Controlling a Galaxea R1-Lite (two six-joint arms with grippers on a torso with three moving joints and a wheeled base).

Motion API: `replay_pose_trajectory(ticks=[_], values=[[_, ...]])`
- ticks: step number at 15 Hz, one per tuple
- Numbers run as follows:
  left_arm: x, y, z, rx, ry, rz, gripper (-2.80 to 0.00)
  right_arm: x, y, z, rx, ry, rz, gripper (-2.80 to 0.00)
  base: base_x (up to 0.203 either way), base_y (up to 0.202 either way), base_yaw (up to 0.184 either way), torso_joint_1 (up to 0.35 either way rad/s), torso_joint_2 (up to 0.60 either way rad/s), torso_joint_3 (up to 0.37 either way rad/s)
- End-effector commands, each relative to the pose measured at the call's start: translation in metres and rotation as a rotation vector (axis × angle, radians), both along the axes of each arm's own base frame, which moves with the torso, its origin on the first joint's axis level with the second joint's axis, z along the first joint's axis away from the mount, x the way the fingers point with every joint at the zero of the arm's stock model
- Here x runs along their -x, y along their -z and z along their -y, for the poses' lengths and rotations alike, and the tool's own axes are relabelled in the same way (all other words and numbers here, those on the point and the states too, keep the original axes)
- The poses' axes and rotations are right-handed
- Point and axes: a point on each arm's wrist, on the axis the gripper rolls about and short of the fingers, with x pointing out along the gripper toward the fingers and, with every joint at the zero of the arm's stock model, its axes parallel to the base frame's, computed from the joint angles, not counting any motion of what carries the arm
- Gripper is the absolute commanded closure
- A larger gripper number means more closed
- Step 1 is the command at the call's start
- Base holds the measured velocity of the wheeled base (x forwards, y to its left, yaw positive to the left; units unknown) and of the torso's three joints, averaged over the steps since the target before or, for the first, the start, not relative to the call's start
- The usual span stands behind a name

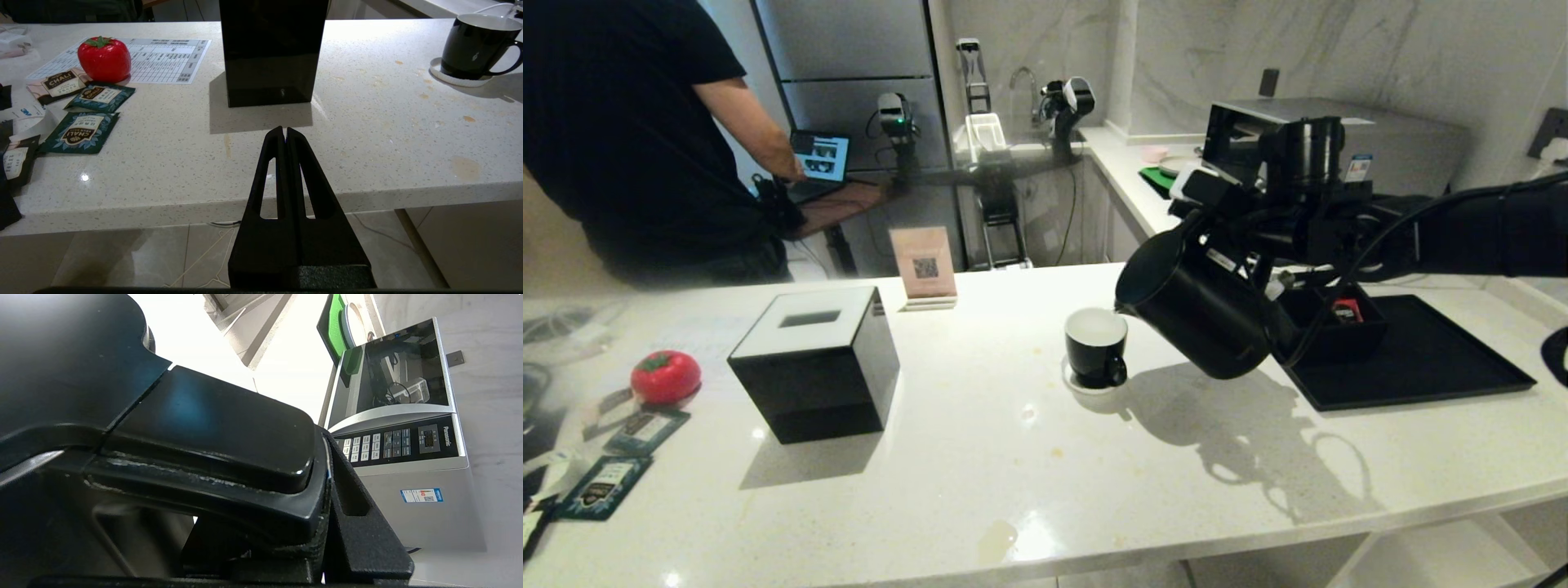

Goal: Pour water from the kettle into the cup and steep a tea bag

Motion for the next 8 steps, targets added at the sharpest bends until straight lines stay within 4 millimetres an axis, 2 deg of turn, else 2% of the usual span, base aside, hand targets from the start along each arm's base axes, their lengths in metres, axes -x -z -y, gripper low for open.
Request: replay_pose_trajectory(ticks=[1,8], values=[[0.0000,0.0000,0.0000,0.001,-0.001,0.000,0.00,0.0007,-0.0001,-0.0025,0.006,-0.006,0.003,0.00,0.000,0.000,0.000,0.000,0.00,0.000],[-0.0001,-0.0001,0.0000,0.001,-0.001,-0.001,0.00,0.0010,0.0004,-0.0048,0.042,-0.019,0.009,0.00,0.000,0.000,0.000,0.000,0.00,0.000]])
